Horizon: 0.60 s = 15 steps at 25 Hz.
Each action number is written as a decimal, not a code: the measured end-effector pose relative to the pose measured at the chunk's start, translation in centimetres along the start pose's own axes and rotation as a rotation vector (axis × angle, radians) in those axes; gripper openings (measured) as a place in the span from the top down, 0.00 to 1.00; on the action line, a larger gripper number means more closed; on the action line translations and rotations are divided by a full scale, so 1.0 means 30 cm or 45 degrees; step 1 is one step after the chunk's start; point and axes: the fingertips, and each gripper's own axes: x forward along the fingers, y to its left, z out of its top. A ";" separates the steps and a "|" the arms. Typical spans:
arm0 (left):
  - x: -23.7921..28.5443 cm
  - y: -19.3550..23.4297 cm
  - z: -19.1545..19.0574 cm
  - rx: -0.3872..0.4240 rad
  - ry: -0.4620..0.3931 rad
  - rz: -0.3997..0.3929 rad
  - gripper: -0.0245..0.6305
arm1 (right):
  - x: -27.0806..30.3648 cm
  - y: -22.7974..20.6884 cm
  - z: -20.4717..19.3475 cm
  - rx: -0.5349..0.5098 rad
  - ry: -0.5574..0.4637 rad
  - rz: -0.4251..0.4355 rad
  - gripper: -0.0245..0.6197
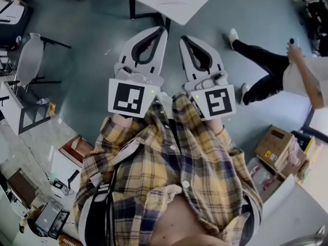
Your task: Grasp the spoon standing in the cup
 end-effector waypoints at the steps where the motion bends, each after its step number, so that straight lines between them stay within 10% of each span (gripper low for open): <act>1: -0.001 0.005 -0.004 -0.002 0.002 0.004 0.94 | 0.004 0.006 -0.001 0.002 -0.011 0.010 0.91; 15: 0.168 0.232 -0.055 -0.019 0.009 -0.006 0.94 | 0.274 -0.068 -0.028 0.007 0.004 0.016 0.91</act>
